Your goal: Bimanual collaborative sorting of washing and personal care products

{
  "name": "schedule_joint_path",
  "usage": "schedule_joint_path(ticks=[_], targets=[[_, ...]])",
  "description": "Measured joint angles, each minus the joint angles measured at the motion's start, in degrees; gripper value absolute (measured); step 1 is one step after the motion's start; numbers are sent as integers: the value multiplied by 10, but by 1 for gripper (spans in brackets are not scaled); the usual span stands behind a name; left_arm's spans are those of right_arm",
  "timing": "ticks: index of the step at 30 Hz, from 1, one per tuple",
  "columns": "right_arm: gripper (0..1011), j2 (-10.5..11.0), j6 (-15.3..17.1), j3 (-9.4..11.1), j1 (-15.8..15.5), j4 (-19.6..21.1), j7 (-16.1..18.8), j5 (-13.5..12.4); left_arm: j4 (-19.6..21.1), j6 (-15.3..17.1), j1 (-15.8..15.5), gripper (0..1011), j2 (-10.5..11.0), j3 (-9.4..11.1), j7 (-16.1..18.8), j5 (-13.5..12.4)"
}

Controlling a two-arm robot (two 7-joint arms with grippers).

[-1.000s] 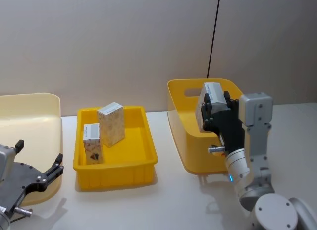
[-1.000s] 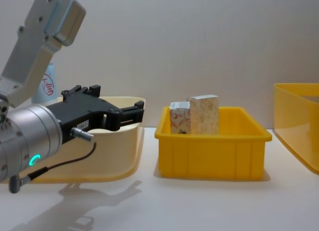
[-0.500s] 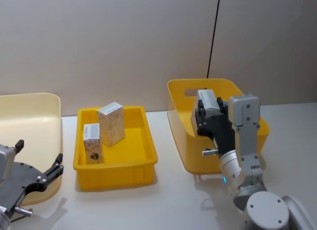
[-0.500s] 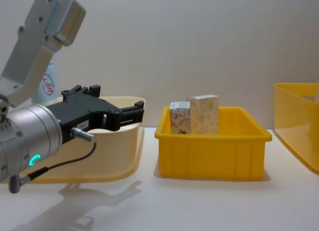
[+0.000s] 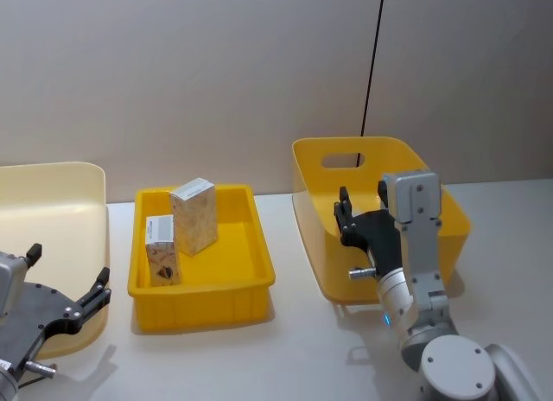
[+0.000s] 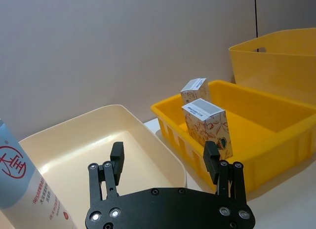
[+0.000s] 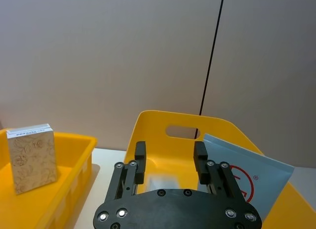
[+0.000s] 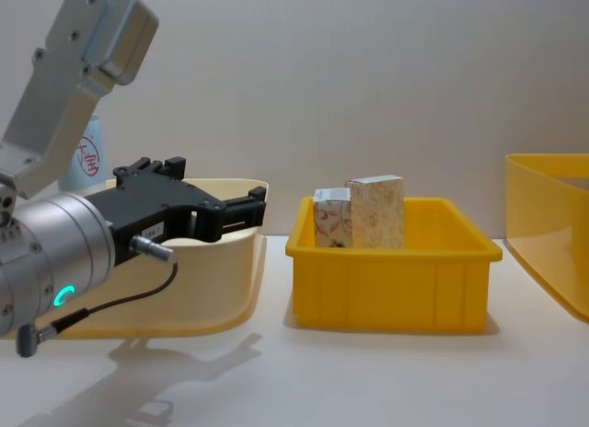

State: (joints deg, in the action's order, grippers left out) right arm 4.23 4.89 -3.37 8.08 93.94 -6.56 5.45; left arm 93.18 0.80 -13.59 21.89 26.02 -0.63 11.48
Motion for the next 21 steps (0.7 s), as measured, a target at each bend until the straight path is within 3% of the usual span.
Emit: schedule_joint_path(ticks=[2, 13, 21], targets=[[608, 0, 2, 0, 0, 0, 0, 1, 0, 0, 0, 1001, 0, 0, 0, 0], [954, -3, 10, 0, -1, -2, -3, 6, 0, 0, 0, 1002, 0, 0, 0, 0], [1001, -3, 5, -1, -1, -2, 4, 6, 0, 0, 0, 1002, 0, 0, 0, 0]])
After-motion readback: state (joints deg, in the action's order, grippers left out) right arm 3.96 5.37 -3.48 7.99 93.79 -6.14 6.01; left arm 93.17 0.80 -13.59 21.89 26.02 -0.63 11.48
